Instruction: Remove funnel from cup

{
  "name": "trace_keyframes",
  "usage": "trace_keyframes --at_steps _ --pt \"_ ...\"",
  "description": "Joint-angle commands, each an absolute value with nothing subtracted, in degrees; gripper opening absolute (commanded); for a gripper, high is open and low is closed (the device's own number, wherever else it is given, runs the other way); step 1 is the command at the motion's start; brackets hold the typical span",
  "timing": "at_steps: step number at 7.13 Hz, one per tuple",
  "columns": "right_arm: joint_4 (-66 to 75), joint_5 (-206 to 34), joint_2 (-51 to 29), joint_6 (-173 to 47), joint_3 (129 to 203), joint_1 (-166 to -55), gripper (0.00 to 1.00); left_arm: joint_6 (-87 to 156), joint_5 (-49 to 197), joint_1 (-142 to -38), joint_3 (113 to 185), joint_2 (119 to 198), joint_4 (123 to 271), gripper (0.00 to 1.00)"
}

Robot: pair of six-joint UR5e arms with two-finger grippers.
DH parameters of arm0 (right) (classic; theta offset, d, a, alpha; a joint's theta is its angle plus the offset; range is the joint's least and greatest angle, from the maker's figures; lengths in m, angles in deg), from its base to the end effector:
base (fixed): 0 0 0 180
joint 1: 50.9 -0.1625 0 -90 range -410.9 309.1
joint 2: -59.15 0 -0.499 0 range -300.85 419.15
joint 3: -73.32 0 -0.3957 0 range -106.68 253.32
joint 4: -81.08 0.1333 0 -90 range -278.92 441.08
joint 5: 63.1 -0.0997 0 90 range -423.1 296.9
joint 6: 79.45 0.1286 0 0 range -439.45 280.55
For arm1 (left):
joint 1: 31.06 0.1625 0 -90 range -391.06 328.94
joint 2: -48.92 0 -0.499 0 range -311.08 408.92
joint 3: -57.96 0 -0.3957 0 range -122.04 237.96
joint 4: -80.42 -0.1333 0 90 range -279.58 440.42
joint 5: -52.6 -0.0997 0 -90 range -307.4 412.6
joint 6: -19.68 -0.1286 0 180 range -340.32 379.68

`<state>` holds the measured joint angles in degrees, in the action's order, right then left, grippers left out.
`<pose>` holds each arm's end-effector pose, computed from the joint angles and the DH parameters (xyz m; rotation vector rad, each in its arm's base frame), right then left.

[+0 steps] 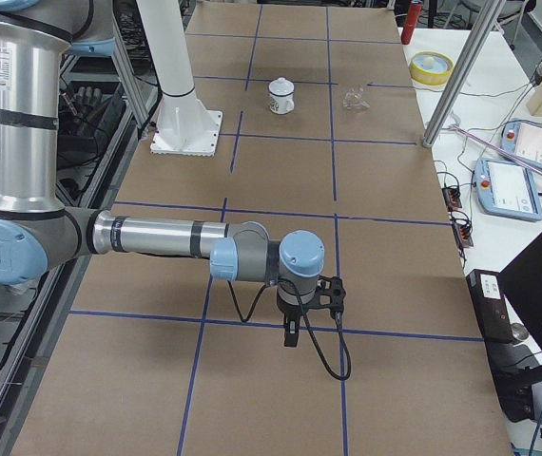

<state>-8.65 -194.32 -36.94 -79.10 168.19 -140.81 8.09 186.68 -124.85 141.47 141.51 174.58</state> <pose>0.0479 -0.4408 0.7655 -0.0186 -0.7193 0.0103 -0.0779 -0.5134 0.7798 0.1073 0.7624 0.1311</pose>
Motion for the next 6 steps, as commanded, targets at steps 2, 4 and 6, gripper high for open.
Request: trace_keyframes --at_steps 2,4,6 --pt "-8.65 -194.32 -37.00 -79.10 168.24 -140.81 1.00 8.60 187.51 -125.28 146.91 138.74 171.04 1.00" --pt "-8.65 -194.32 -37.00 -79.10 168.15 -140.81 1.00 11.22 187.16 -125.19 147.26 138.74 171.03 1.00" --pt "-8.65 -194.32 -37.00 -79.10 168.24 -140.81 1.00 12.03 187.24 -125.10 147.35 138.74 170.86 1.00"
